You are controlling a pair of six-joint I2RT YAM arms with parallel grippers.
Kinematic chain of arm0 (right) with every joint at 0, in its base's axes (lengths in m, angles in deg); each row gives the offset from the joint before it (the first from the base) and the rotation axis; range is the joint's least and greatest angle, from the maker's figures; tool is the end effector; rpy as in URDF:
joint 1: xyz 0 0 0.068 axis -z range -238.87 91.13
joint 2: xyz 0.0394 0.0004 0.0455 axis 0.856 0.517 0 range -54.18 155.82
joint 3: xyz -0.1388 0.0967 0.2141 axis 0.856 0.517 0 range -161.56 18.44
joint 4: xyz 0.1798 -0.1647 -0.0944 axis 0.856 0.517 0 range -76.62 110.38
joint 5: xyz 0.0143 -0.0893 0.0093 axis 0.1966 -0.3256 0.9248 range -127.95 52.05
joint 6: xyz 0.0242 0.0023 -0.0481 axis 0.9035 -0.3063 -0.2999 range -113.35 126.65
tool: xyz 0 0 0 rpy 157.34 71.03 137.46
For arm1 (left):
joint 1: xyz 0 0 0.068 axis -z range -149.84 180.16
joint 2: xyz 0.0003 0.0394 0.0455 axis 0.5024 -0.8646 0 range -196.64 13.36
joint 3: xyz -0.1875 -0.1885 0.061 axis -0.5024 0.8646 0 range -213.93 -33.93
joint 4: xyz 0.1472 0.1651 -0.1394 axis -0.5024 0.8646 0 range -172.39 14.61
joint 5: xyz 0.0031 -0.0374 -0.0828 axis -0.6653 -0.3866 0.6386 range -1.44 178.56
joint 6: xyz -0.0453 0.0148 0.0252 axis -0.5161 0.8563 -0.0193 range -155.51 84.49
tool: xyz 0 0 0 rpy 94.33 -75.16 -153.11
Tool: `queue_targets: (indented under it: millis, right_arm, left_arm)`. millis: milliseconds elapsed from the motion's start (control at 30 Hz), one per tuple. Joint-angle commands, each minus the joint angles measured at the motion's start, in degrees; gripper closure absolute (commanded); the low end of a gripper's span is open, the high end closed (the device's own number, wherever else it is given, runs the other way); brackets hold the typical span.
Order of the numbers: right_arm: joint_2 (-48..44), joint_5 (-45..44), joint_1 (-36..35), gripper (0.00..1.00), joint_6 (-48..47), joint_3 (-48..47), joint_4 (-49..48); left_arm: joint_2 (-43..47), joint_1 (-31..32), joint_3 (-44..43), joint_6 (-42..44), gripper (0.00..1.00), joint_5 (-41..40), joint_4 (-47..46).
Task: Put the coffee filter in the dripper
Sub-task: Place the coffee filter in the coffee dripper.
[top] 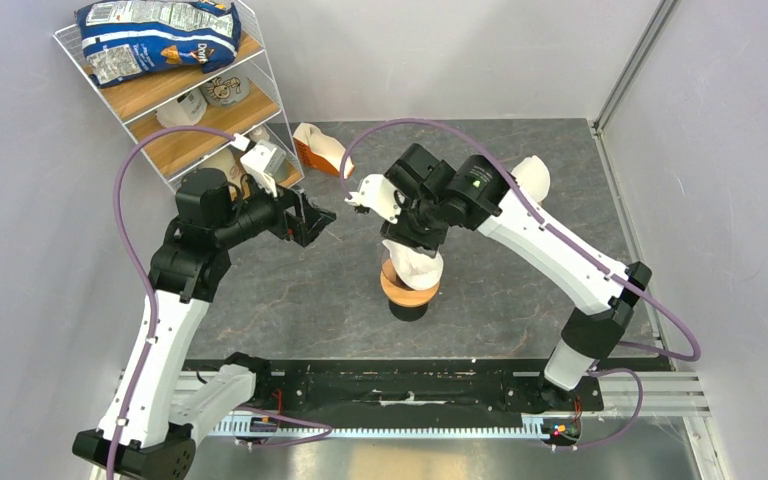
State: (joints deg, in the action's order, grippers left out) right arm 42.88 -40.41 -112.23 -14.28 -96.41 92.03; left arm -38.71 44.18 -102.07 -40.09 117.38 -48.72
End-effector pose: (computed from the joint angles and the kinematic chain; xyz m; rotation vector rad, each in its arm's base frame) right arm 0.1927 0.2565 0.4119 -1.5814 2.1118 0.1372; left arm 0.1675 -0.0594 0.4153 0.5026 1.8292 -0.6933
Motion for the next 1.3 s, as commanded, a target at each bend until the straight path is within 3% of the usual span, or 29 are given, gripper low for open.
queue_targets:
  millis: [0,200,367,767,1100,1200,1267]
  right_arm:
    - [-4.8,9.3,2.6,0.64,0.4,-3.9,-1.2]
    - [-9.1,20.0,3.3,0.90,0.3,4.4,-6.4]
    - [-8.0,18.0,2.7,1.00,-0.3,8.0,-8.7]
    - [-5.9,7.0,0.0,1.00,-1.3,17.7,-15.3]
    - [-6.1,6.9,-0.8,1.00,0.0,24.9,-19.8]
    - [-6.0,8.3,-0.8,0.95,0.2,25.6,-20.3]
    - [-6.2,8.8,-0.8,0.87,0.2,26.2,-21.0]
  left_arm:
    - [-0.6,-1.1,-1.4,-4.1,0.04,1.8,-4.7]
    - [-2.0,-1.3,-2.2,-5.7,0.04,2.5,-6.4]
    - [-2.2,-1.4,-2.2,-7.0,0.04,2.4,-7.0]
    - [-1.7,-1.6,-2.1,-7.1,0.03,2.2,-6.8]
    - [-1.8,-2.2,-2.1,-9.5,0.03,-0.2,-7.6]
    - [-2.1,-3.0,-2.6,-10.6,0.03,-0.5,-7.8]
    - [-2.4,-3.3,-3.2,-11.0,0.03,-0.4,-8.2]
